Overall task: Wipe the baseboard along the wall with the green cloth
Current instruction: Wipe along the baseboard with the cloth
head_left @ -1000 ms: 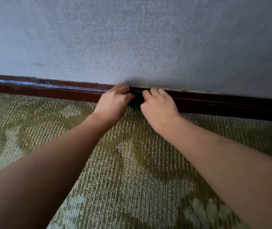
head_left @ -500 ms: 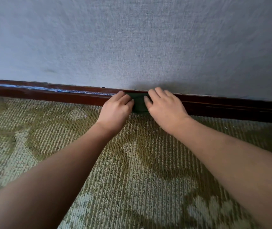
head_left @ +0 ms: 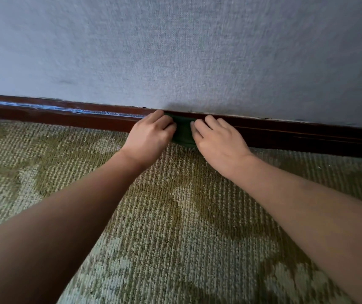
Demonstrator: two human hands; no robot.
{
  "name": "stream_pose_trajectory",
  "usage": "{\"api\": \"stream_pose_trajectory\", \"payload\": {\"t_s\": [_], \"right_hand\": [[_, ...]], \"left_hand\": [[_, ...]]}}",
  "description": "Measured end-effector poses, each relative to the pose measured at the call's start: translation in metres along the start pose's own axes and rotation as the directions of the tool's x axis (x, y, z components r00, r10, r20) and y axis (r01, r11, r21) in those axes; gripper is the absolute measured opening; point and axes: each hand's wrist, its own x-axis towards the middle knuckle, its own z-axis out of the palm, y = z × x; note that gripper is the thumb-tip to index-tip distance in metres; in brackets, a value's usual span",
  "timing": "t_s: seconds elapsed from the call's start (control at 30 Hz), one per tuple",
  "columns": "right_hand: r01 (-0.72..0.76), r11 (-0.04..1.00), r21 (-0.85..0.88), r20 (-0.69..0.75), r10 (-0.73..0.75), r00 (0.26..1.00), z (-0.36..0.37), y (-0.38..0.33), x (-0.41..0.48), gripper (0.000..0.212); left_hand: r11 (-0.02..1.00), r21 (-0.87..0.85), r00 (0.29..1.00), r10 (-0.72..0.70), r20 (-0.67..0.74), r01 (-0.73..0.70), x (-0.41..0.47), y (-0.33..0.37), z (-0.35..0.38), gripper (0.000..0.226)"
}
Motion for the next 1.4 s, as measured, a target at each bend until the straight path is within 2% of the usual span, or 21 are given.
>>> {"api": "stream_pose_trajectory", "payload": {"t_s": [0.07, 0.17, 0.27, 0.4, 0.47, 0.53, 0.67, 0.77, 0.9, 1.0, 1.13, 1.2, 1.23, 1.3, 1.37, 1.4], "right_hand": [[-0.013, 0.999, 0.043, 0.017, 0.012, 1.000, -0.001, -0.001, 0.002, 0.043], [-0.024, 0.997, 0.078, 0.022, 0.022, 1.000, -0.006, 0.005, -0.002, 0.049], [0.034, 0.998, 0.049, 0.043, -0.036, 0.998, -0.014, 0.010, -0.010, 0.053], [0.023, 0.998, 0.065, 0.096, -0.029, 0.995, -0.031, 0.010, -0.014, 0.052], [-0.006, 0.997, 0.071, 0.114, -0.002, 0.993, -0.038, 0.006, -0.016, 0.052], [-0.022, 0.997, 0.072, 0.149, 0.011, 0.989, -0.045, 0.001, -0.020, 0.053], [-0.024, 0.997, 0.078, 0.168, 0.011, 0.986, -0.061, -0.004, -0.030, 0.052], [-0.047, 0.995, 0.093, 0.186, 0.029, 0.982, -0.062, -0.007, -0.043, 0.055], [0.063, 0.996, 0.066, 0.125, -0.071, 0.990, -0.037, 0.000, -0.036, 0.047], [0.114, 0.992, 0.062, 0.046, -0.117, 0.992, -0.022, 0.005, -0.018, 0.040], [0.085, 0.976, 0.203, -0.049, -0.077, 0.996, -0.013, -0.012, -0.010, 0.042], [0.057, 0.962, 0.266, -0.111, -0.029, 0.993, -0.009, -0.024, -0.007, 0.053], [0.041, 0.961, 0.274, -0.137, -0.003, 0.991, -0.007, -0.026, -0.005, 0.052], [-0.013, 0.945, 0.326, -0.127, 0.058, 0.990, -0.004, -0.025, 0.005, 0.035], [-0.074, 0.891, 0.448, -0.121, 0.142, 0.982, -0.003, -0.018, 0.012, 0.029], [-0.101, 0.889, 0.446, -0.108, 0.165, 0.980, -0.001, -0.016, 0.014, 0.029]], "left_hand": [[0.998, -0.012, 0.998, -0.054, -0.012, 0.054, -0.001, 0.002, 0.001, 0.011], [0.996, -0.039, 0.996, -0.079, -0.028, 0.078, -0.004, 0.012, 0.003, 0.012], [0.999, -0.049, 0.999, 0.001, -0.041, -0.003, -0.012, 0.018, 0.003, 0.029], [0.998, -0.031, 0.999, 0.048, -0.021, -0.048, -0.011, 0.018, -0.006, 0.034], [0.998, -0.037, 0.999, 0.051, -0.014, -0.052, -0.012, 0.019, -0.014, 0.030], [0.996, -0.034, 0.997, 0.081, 0.004, -0.081, -0.017, 0.018, -0.023, 0.014], [0.993, -0.027, 0.992, 0.116, 0.038, -0.115, -0.022, 0.022, -0.043, 0.021], [0.986, -0.012, 0.979, 0.168, 0.118, -0.168, -0.019, 0.029, -0.045, 0.022], [0.986, 0.057, 0.965, 0.143, 0.218, -0.159, -0.009, 0.038, -0.022, 0.017], [0.984, 0.091, 0.962, 0.126, 0.242, -0.152, -0.010, 0.035, -0.014, 0.018], [0.914, 0.213, 0.902, 0.260, 0.346, -0.345, -0.010, 0.014, -0.034, 0.004], [0.864, 0.237, 0.857, 0.333, 0.393, -0.444, -0.010, 0.005, -0.037, 0.016], [0.849, 0.260, 0.848, 0.335, 0.410, -0.461, -0.011, 0.004, -0.038, 0.022], [0.815, 0.304, 0.836, 0.348, 0.425, -0.493, -0.014, 0.004, -0.039, 0.017], [0.818, 0.330, 0.851, 0.324, 0.414, -0.472, -0.010, 0.004, -0.043, 0.007], [0.833, 0.330, 0.865, 0.302, 0.402, -0.444, -0.006, 0.003, -0.046, 0.012]]}}
